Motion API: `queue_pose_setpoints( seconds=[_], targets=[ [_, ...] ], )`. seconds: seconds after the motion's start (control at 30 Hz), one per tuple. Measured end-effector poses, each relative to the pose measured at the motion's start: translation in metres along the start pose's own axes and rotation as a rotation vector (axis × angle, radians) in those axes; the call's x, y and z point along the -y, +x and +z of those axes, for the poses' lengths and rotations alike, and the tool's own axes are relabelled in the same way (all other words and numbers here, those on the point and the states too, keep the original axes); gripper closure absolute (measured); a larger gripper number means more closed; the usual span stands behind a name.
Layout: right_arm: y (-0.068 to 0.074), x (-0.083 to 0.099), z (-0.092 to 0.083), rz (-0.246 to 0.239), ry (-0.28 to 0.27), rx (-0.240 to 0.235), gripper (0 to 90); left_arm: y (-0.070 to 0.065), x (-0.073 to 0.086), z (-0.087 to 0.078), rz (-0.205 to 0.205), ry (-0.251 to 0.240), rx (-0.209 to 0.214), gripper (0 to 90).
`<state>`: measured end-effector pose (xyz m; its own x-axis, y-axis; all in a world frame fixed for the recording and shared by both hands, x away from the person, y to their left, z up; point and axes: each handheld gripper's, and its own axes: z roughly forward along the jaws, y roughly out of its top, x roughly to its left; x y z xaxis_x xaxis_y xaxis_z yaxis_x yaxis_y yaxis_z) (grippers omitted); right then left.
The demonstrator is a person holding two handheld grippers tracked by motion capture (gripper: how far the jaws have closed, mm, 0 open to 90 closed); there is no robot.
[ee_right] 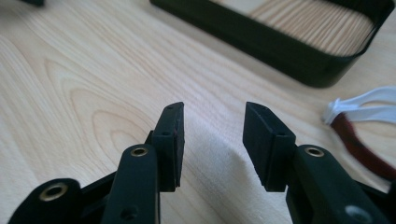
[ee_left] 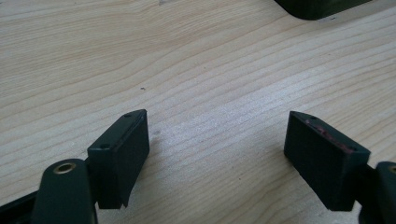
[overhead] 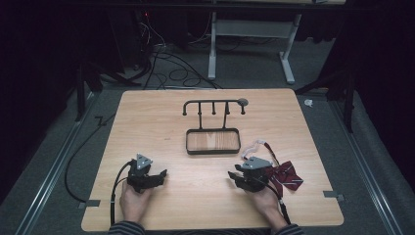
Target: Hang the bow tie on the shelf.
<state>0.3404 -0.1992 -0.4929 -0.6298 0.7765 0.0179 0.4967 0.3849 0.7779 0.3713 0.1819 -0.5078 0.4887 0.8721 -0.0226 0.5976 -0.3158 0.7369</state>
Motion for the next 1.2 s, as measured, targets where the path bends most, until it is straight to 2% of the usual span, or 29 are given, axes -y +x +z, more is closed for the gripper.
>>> queue_pose_setpoints(
  seconds=[0.07,0.27,0.3,0.4,0.57,0.6,0.63,0.73,0.9,1.2],
  targets=[
    [-0.003,-0.002,-0.007,0.017,-0.019,-0.005,62.2,0.000,0.000,0.000,0.000,0.000,0.000,22.8],
    [-0.022,-0.003,-0.032,0.083,-0.070,0.054,68.3,0.000,0.000,0.000,0.002,0.002,0.001,22.8],
    [-0.031,-0.002,-0.038,0.105,-0.072,0.077,69.5,0.000,0.000,0.000,0.003,0.002,0.001,22.8],
    [-0.038,-0.001,-0.042,0.117,-0.067,0.100,70.2,0.000,0.000,0.000,0.002,0.002,0.000,22.8],
    [-0.062,0.002,-0.050,0.149,-0.056,0.160,71.0,0.000,0.000,0.000,0.002,0.001,-0.001,22.8],
    [-0.075,0.002,-0.053,0.169,-0.048,0.196,71.1,0.000,0.000,0.000,0.002,0.002,0.000,22.8],
    [-0.075,0.002,-0.053,0.169,-0.048,0.196,71.1,0.000,0.000,0.000,0.002,0.002,0.001,22.8],
    [-0.091,0.000,-0.055,0.201,-0.040,0.233,71.9,0.000,0.000,0.000,0.002,0.002,0.000,22.8],
    [-0.106,-0.003,-0.056,0.229,-0.032,0.264,73.1,0.000,0.000,0.000,0.003,0.002,0.000,22.7],
    [-0.121,-0.005,-0.043,0.253,0.023,0.269,73.8,0.000,0.000,0.000,0.003,0.000,0.000,22.7]
  ],
)
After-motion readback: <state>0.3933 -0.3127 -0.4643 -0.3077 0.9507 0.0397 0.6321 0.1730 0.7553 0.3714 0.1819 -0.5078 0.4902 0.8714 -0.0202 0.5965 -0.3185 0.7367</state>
